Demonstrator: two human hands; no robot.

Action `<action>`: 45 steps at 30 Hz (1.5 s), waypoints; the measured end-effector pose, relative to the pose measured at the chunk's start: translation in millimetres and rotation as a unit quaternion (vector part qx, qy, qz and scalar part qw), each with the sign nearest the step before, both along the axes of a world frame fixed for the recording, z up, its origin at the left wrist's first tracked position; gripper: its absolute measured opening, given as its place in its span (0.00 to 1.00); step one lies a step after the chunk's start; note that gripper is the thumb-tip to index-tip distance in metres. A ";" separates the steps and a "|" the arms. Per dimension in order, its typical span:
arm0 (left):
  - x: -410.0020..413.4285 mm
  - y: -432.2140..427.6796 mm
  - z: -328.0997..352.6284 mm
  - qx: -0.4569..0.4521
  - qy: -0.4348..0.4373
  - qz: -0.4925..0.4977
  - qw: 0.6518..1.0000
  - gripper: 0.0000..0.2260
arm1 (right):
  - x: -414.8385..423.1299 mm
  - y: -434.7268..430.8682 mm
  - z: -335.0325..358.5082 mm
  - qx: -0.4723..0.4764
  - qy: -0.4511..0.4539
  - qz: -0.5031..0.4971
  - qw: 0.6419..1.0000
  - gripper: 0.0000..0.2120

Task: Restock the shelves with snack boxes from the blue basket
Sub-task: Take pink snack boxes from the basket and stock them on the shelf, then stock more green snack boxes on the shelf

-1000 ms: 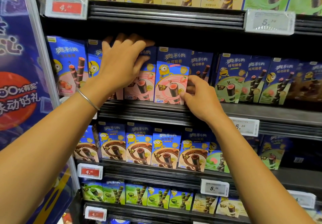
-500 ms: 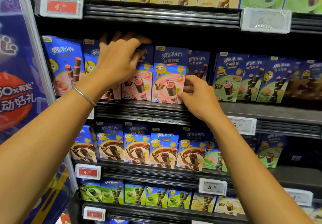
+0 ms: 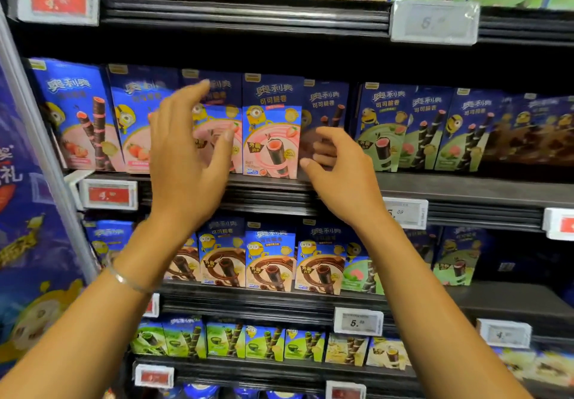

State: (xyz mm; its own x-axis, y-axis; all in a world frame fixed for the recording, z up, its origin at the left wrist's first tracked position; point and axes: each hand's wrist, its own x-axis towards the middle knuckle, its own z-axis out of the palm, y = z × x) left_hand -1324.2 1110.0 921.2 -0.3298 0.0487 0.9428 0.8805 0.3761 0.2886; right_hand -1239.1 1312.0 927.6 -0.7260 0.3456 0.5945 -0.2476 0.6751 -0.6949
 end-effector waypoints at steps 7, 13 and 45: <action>84.4 6.0 -114.0 0.058 -0.188 -0.154 0.968 0.19 | 91.5 18.7 -72.7 -0.185 0.197 0.062 0.961 0.12; 164.1 4.0 -243.8 0.052 -0.430 -0.214 0.875 0.13 | 210.3 17.8 -216.4 -0.294 0.039 -0.026 0.955 0.10; 564.2 97.9 -888.2 -0.545 -0.631 -0.237 0.499 0.10 | 594.0 96.0 -906.9 -0.316 -0.658 -0.206 0.652 0.16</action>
